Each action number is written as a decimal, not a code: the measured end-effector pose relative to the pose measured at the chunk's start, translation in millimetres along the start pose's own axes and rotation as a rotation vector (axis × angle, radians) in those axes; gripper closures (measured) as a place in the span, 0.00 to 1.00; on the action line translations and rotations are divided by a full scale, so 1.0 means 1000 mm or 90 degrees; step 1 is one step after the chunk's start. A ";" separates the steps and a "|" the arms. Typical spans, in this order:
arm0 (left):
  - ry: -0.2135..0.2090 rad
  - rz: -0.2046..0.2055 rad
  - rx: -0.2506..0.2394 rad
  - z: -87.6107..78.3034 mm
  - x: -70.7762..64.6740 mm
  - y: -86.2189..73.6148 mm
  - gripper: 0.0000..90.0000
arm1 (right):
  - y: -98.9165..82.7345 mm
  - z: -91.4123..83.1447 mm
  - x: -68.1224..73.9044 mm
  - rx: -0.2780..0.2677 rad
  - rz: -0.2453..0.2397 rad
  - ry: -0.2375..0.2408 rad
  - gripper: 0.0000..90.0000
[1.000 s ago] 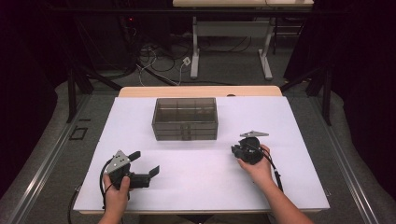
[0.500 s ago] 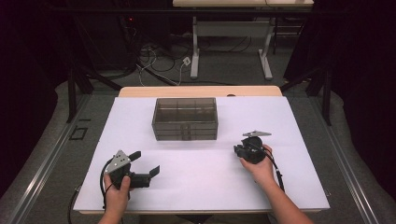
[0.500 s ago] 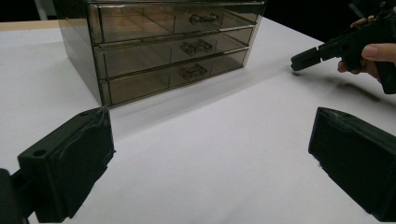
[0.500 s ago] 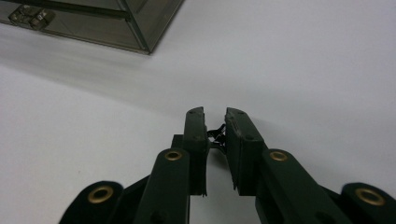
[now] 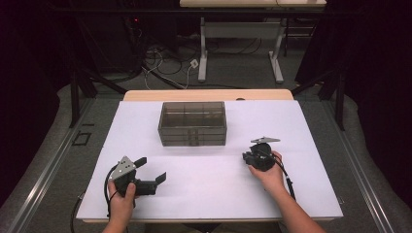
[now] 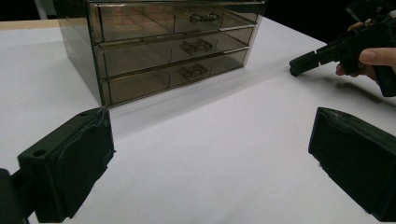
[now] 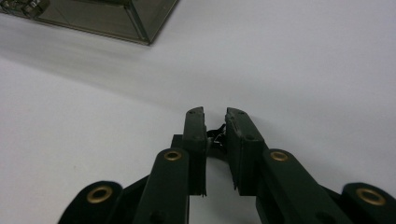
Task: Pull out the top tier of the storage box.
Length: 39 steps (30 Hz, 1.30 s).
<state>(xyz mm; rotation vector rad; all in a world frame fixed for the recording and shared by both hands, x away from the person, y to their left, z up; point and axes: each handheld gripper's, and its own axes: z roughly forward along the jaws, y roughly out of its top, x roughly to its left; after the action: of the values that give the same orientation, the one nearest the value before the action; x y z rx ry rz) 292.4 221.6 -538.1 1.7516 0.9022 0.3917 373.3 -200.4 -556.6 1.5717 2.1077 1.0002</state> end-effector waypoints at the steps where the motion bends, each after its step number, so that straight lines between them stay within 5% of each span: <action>1: 0.000 0.000 -0.001 0.000 0.000 0.000 0.00 | 0.000 0.000 0.000 0.000 0.000 0.000 0.87; 10: -0.001 -0.005 0.002 0.000 0.000 0.000 0.00 | 0.000 0.001 0.000 0.000 -0.005 0.006 0.80; 27: 0.000 -0.005 0.002 0.000 0.001 0.000 0.00 | 0.006 -0.009 -0.001 -0.042 0.015 0.038 0.50; 39: 0.000 -0.011 0.001 0.000 0.000 0.000 0.00 | 0.010 -0.016 0.001 -0.091 -0.019 0.067 0.52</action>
<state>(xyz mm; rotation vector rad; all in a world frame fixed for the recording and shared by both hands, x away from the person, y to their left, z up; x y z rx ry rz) 292.1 221.7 -538.2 1.7441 0.9172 0.3787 370.1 -203.7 -537.8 1.4450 2.0704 1.2187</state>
